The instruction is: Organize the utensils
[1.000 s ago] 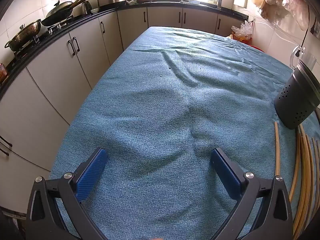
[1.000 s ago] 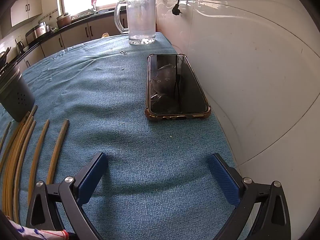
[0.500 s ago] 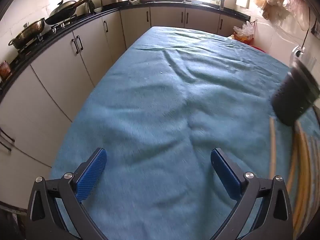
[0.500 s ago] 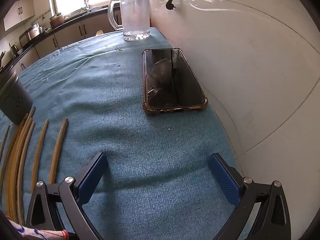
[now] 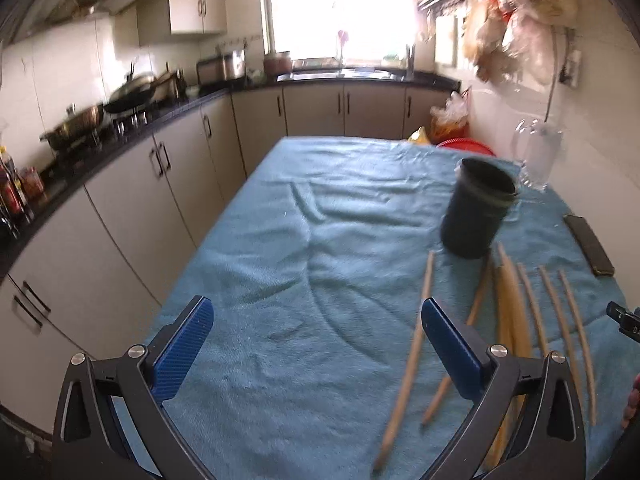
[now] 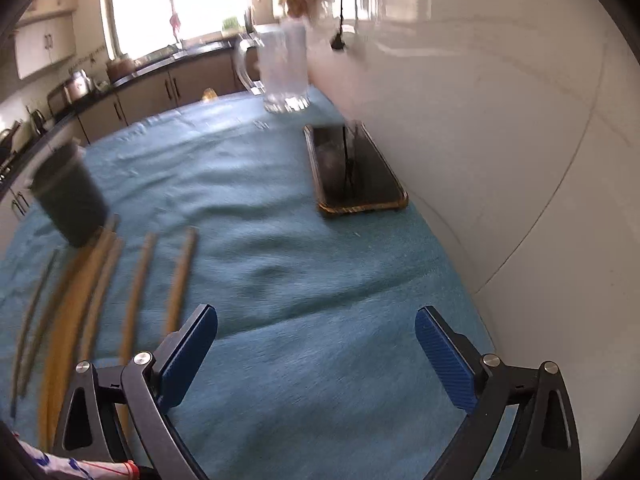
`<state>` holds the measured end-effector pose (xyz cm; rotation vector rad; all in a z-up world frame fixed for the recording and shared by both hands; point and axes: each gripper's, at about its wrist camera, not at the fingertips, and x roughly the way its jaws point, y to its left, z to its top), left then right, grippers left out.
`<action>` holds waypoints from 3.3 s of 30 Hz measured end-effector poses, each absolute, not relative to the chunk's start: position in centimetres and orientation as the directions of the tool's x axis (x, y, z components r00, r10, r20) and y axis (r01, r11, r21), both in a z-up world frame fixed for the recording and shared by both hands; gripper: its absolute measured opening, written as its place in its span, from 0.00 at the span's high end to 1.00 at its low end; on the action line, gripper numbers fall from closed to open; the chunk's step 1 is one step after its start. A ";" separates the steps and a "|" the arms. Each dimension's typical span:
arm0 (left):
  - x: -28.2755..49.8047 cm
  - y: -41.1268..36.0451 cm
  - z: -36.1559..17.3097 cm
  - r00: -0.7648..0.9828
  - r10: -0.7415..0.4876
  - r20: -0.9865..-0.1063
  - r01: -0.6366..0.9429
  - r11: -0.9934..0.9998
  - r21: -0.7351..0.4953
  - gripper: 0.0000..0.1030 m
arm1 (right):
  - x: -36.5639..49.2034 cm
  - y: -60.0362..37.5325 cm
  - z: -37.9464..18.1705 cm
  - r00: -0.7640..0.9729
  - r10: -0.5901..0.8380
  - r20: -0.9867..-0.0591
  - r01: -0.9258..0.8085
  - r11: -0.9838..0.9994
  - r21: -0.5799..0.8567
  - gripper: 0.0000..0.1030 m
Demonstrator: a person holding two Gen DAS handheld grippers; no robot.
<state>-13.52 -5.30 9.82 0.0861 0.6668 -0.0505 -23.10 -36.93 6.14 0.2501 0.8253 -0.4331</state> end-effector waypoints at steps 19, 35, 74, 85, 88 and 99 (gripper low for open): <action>-20.8 -8.2 11.8 0.854 -0.085 -0.514 0.152 0.984 0.090 0.00 | -30.3 -27.4 12.9 0.818 -0.408 -0.406 0.445 0.895 -0.004 0.02; -24.1 -9.0 13.0 0.892 -0.073 -0.446 0.140 0.983 0.119 0.00 | -33.6 -26.6 14.6 0.838 -0.420 -0.349 0.451 0.892 0.009 0.02; -8.3 -9.5 12.8 0.668 -0.236 -0.706 0.341 0.940 0.009 0.22 | -19.4 -34.9 8.6 0.622 0.062 -0.781 0.220 0.943 0.250 0.39; 1.1 -12.9 3.6 0.421 -0.255 -0.871 0.390 0.917 -0.081 0.55 | -12.1 -35.4 3.6 0.463 0.038 -0.885 0.234 0.958 0.164 0.46; 2.1 -13.5 2.4 0.390 -0.275 -0.879 0.409 0.907 -0.102 0.58 | -11.4 -35.5 2.9 0.444 0.023 -0.896 0.239 0.960 0.143 0.48; 2.8 -15.2 1.2 0.385 -0.270 -0.883 0.463 0.884 -0.068 0.63 | -8.9 -35.0 2.9 0.414 -0.057 -0.909 0.234 0.971 0.046 0.73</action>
